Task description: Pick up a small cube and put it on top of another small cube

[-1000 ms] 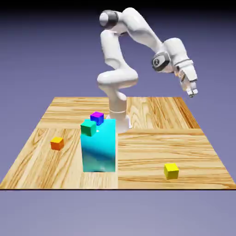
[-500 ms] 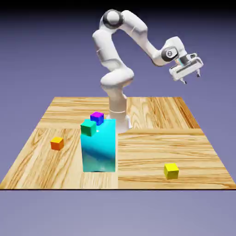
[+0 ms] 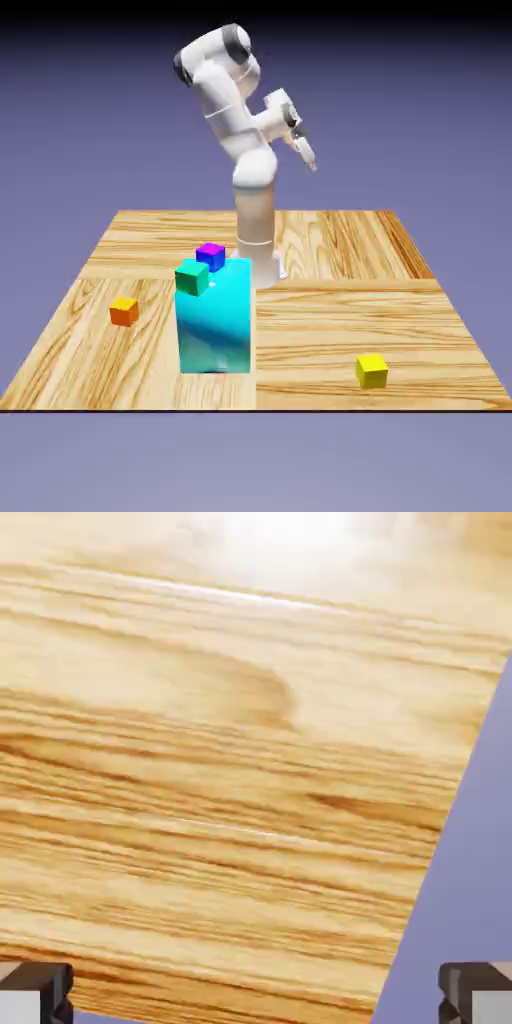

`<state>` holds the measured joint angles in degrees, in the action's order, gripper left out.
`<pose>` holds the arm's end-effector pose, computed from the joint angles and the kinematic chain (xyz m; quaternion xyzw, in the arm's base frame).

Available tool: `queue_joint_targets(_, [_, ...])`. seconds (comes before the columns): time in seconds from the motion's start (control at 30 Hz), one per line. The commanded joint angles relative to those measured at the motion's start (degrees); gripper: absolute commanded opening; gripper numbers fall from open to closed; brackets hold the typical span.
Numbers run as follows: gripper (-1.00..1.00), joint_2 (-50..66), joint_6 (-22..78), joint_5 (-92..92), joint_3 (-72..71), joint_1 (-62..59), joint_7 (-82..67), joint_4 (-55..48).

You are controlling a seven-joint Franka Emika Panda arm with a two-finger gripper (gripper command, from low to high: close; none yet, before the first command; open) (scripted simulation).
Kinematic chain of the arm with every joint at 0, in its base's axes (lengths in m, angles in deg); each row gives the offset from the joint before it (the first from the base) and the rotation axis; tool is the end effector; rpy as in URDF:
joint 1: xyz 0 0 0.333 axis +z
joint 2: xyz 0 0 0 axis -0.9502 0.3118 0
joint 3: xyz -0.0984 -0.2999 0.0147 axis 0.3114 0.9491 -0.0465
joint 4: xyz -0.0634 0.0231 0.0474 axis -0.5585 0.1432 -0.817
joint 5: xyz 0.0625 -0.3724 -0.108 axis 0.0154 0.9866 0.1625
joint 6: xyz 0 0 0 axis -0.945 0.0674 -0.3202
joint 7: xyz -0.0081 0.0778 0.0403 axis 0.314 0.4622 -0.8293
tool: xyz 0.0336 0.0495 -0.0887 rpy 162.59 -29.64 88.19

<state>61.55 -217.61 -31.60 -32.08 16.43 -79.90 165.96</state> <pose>-0.4593 0.0589 0.2931 -0.5741 0.7800 0.2049 0.1420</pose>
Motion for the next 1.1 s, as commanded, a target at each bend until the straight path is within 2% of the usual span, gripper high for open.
queue_joint_targets(0.0, [0.00,0.15,0.59,0.12,-1.88,1.90,-2.50,-0.35])
queue_joint_targets(1.07, [0.00,4.91,19.55,3.83,-62.10,62.55,-82.23,-11.45])
